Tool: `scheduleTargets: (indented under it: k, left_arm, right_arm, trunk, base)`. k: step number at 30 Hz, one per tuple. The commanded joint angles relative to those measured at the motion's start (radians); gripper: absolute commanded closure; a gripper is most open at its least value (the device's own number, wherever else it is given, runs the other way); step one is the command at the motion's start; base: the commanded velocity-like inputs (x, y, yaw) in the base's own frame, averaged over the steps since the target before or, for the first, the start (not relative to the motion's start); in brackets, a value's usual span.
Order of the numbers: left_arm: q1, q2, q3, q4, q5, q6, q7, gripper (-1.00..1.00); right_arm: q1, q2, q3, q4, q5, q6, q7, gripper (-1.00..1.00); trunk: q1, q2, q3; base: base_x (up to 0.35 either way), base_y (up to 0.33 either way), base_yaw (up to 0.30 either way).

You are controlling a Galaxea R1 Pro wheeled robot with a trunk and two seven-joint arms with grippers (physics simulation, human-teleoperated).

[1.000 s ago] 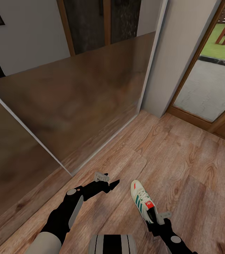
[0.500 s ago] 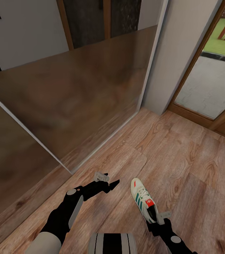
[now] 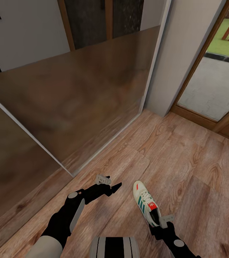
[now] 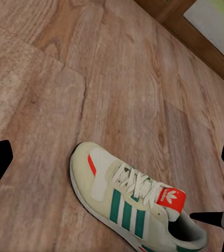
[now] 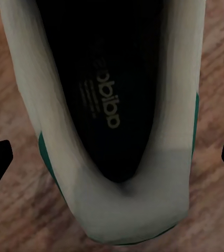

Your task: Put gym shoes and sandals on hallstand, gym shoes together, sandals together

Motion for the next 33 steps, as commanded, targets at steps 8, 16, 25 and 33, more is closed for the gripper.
scheduleTargets:
  k: [8,16,25,33]
  left_arm:
    - [0.000,0.000,0.000,-0.001,0.008,0.010,-0.003,-1.00]
    - [-0.001,0.000,0.000,0.000,0.008,0.010,-0.002,-1.00]
    - [-0.002,0.001,0.000,-0.001,0.008,0.010,-0.003,-1.00]
    - [-0.001,0.001,0.000,-0.002,0.007,0.010,-0.003,-1.00]
  right_arm:
    - [0.000,0.001,-0.009,0.001,0.006,-0.004,0.008,1.00]
    - [0.000,0.001,-0.009,0.002,0.006,-0.003,0.008,1.00]
    - [0.000,0.001,-0.009,0.002,0.006,-0.003,0.008,1.00]
    - [0.000,0.001,-0.008,0.002,0.006,-0.003,0.008,1.00]
  trunk:
    - [0.000,0.000,-0.001]
    - [0.000,0.000,-0.001]
    - [0.000,0.000,-0.001]
    - [0.000,0.000,-0.001]
  base:
    - [0.000,0.000,0.000]
    - [0.000,0.000,0.000]
    - [0.000,0.000,0.000]
    - [0.000,0.000,0.000]
